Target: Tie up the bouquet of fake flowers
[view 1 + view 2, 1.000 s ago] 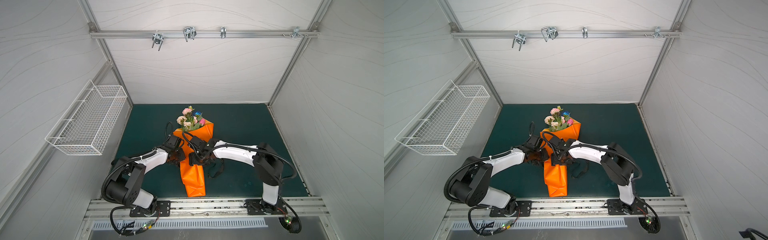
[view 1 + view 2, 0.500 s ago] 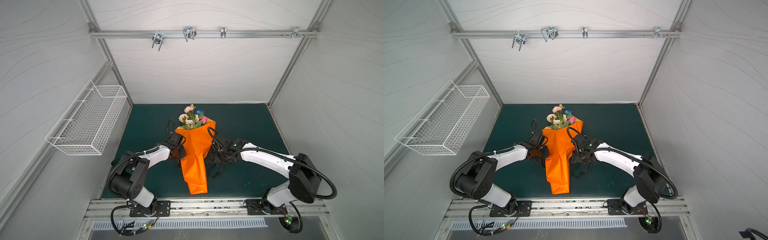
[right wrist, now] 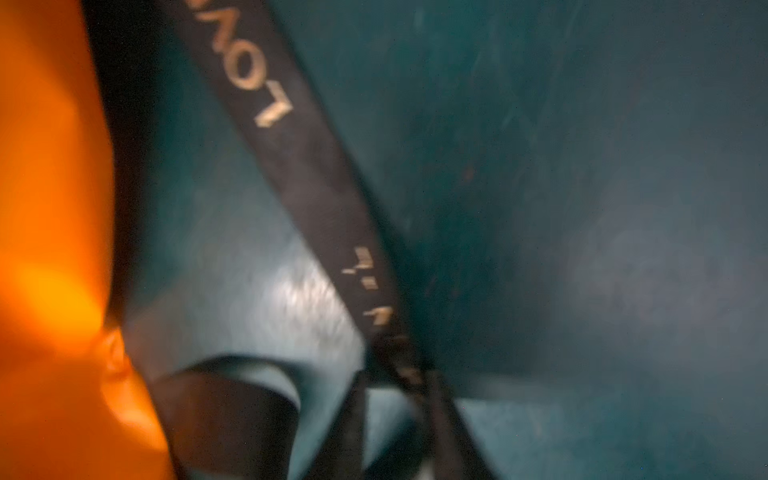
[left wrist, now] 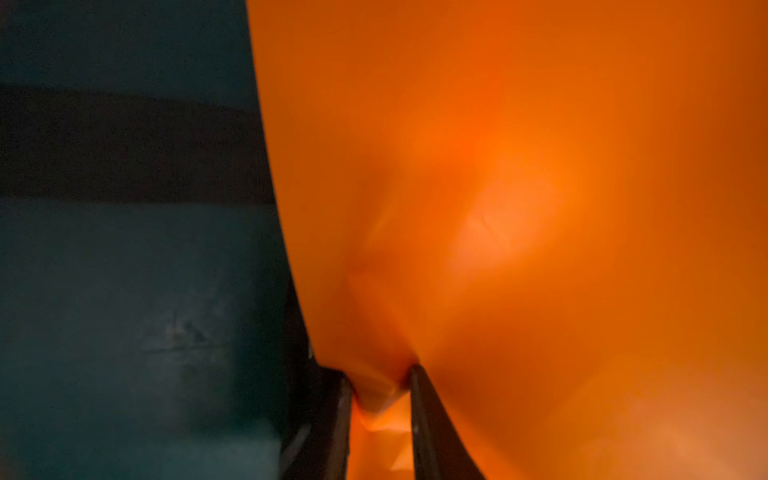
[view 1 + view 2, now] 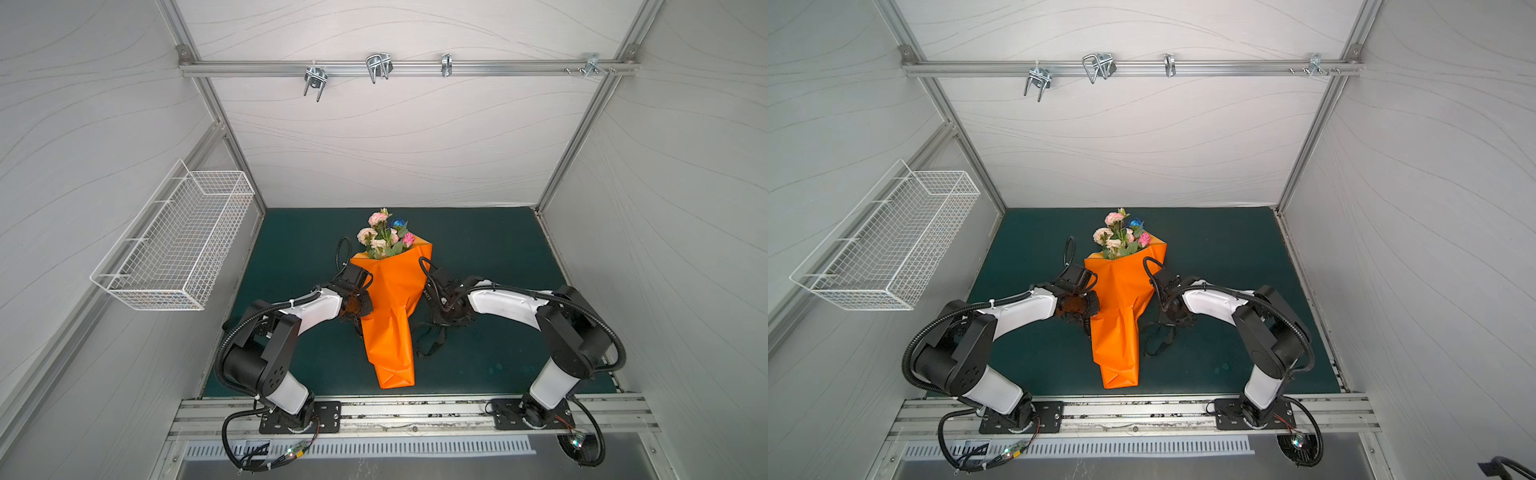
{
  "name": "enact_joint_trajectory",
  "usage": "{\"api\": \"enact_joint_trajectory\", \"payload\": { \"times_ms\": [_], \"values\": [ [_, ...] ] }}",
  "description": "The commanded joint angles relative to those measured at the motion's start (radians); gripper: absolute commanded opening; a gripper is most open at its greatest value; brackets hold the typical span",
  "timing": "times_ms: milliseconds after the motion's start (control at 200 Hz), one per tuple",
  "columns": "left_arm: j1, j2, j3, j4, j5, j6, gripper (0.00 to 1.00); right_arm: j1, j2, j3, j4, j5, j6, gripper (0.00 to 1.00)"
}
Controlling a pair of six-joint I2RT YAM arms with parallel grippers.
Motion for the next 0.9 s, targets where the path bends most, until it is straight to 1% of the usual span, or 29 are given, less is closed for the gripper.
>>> {"api": "enact_joint_trajectory", "payload": {
  "times_ms": [0,40,75,135,295,405,555,720,785,845,895],
  "values": [
    [0.001,0.066,0.002,-0.054,-0.021,0.033,0.26,-0.083,0.041,0.042,-0.002,0.051,-0.066,0.00],
    [0.001,0.074,0.007,-0.052,-0.012,0.041,0.26,-0.129,0.040,0.063,-0.002,0.056,-0.096,0.00],
    [0.001,0.079,0.011,-0.052,-0.007,0.046,0.22,-0.174,0.041,0.080,0.007,0.053,-0.125,0.00],
    [0.001,0.087,0.017,-0.052,0.001,0.053,0.22,-0.257,0.040,0.109,0.043,0.028,-0.172,0.00],
    [0.000,0.094,0.026,-0.064,0.007,0.061,0.21,-0.474,0.058,0.214,0.111,-0.102,-0.251,0.00],
    [-0.003,0.088,0.031,-0.077,-0.001,0.064,0.21,-0.578,0.076,0.302,0.135,-0.156,-0.279,0.00],
    [-0.009,0.067,0.043,-0.116,-0.040,0.060,0.21,-0.677,0.105,0.416,0.144,-0.195,-0.310,0.00],
    [-0.020,0.030,0.062,-0.158,-0.078,0.059,0.23,-0.764,0.132,0.484,0.153,-0.251,-0.298,0.00],
    [-0.029,0.022,0.070,-0.176,-0.097,0.054,0.27,-0.779,0.130,0.484,0.149,-0.261,-0.295,0.00],
    [-0.039,0.020,0.078,-0.193,-0.121,0.046,0.32,-0.779,0.112,0.458,0.161,-0.272,-0.298,0.00],
    [-0.045,0.021,0.086,-0.212,-0.144,0.035,0.43,-0.774,0.095,0.425,0.177,-0.282,-0.298,0.00]
  ]
}}
